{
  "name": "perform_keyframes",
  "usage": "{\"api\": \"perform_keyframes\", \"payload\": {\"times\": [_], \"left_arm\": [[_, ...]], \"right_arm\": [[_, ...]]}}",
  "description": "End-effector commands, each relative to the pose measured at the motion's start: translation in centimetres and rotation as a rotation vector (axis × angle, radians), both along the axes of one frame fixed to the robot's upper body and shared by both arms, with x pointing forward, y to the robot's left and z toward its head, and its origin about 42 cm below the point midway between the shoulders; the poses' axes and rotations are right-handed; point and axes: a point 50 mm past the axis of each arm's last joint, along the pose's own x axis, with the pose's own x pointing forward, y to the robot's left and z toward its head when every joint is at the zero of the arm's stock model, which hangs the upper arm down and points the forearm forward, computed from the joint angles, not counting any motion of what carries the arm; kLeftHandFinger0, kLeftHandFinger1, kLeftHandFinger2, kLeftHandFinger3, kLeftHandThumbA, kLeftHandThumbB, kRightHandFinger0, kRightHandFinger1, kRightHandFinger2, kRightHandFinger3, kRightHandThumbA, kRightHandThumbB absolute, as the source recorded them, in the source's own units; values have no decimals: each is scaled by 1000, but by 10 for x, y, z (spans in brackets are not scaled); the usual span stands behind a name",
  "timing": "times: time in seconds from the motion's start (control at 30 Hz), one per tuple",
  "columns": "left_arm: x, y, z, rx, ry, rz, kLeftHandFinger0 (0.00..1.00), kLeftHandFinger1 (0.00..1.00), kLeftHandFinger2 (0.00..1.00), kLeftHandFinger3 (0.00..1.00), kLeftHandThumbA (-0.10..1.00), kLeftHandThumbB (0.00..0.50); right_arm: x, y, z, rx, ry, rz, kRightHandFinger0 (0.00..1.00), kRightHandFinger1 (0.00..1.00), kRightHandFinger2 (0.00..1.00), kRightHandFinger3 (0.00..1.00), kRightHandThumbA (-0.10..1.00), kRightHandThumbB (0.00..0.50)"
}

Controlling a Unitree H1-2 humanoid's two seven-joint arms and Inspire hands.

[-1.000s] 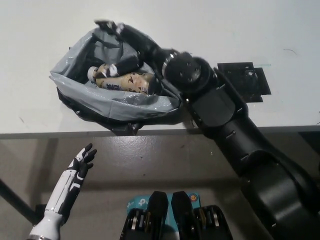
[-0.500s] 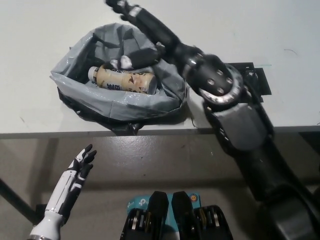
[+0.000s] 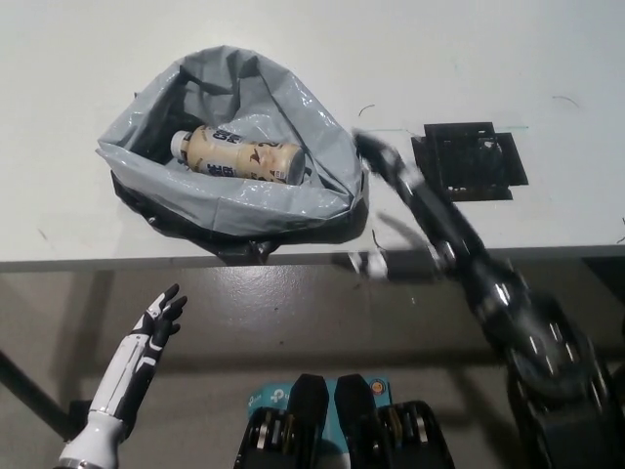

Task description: Use the right hand to pick up a bottle of protein shake and place it into a plastic bag on the left side

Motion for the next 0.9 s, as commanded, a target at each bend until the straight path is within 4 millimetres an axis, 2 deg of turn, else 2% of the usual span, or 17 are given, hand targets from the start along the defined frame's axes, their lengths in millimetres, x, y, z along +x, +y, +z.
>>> {"api": "perform_keyframes", "payload": {"times": [0.0,0.03,0.13,0.2,0.23,0.33,0.47,0.5,0.53,0.57,0.6,0.63,0.67,0.7,0.73,0.8,0.87], "left_arm": [[5,8,15,0,-83,78,1000,1000,1000,1000,1000,173],[3,9,13,16,-85,76,1000,1000,1000,1000,1000,167],[0,12,11,44,-73,84,1000,1000,1000,1000,1000,193],[-3,13,9,47,-64,83,1000,1000,1000,1000,1000,183],[-3,13,9,43,-65,81,1000,1000,1000,1000,1000,174],[-4,13,8,39,-65,77,1000,1000,1000,1000,1000,182],[-5,12,8,22,-73,74,1000,1000,1000,1000,1000,161],[-4,12,8,19,-79,77,1000,1000,1000,1000,1000,148],[-4,13,8,19,-85,79,1000,1000,1000,1000,1000,146],[-5,15,6,18,-92,81,1000,1000,1000,1000,1000,143],[-5,15,7,19,-91,83,1000,1000,1000,1000,1000,145],[-3,15,8,32,-99,76,1000,1000,1000,1000,1000,151],[-1,15,9,29,-104,56,1000,1000,1000,1000,1000,170],[0,15,10,30,-109,46,1000,1000,1000,1000,1000,198],[0,16,10,39,-111,39,1000,1000,1000,1000,1000,218],[-1,17,9,28,-102,25,1000,1000,1000,1000,1000,218],[0,18,10,24,-100,22,1000,1000,1000,1000,1000,221]], "right_arm": [[-154,-60,77,322,-712,-203,1000,1000,1000,1000,1000,333],[-138,-60,60,256,-693,-270,1000,1000,1000,1000,1000,285],[-118,-60,30,180,-607,-329,1000,1000,1000,1000,1000,305],[-114,-60,15,163,-566,-336,1000,1000,1000,1000,1000,243],[-111,-61,10,149,-549,-344,1000,1000,1000,1000,1000,289],[-93,-61,-24,111,-416,-342,1000,1000,1000,1000,1000,353],[-74,-66,-75,82,-184,-352,1000,1000,1000,1000,1000,354],[-69,-67,-83,89,-140,-348,1000,1000,1000,1000,986,250],[-66,-66,-90,100,-105,-335,1000,1000,1000,1000,1000,299],[-63,-66,-105,110,-42,-317,1000,1000,1000,1000,1000,316],[-62,-68,-113,100,-23,-321,1000,1000,1000,1000,1000,300],[-59,-70,-121,106,4,-321,1000,1000,1000,1000,996,291],[-57,-72,-122,110,10,-320,1000,1000,1000,1000,985,252],[-56,-73,-126,119,39,-317,1000,1000,1000,1000,1000,266],[-57,-74,-131,116,68,-311,1000,1000,1000,1000,1000,255],[-58,-72,-135,112,78,-304,1000,1000,1000,1000,994,219],[-57,-71,-137,110,83,-299,1000,1000,1000,1000,992,229]]}}
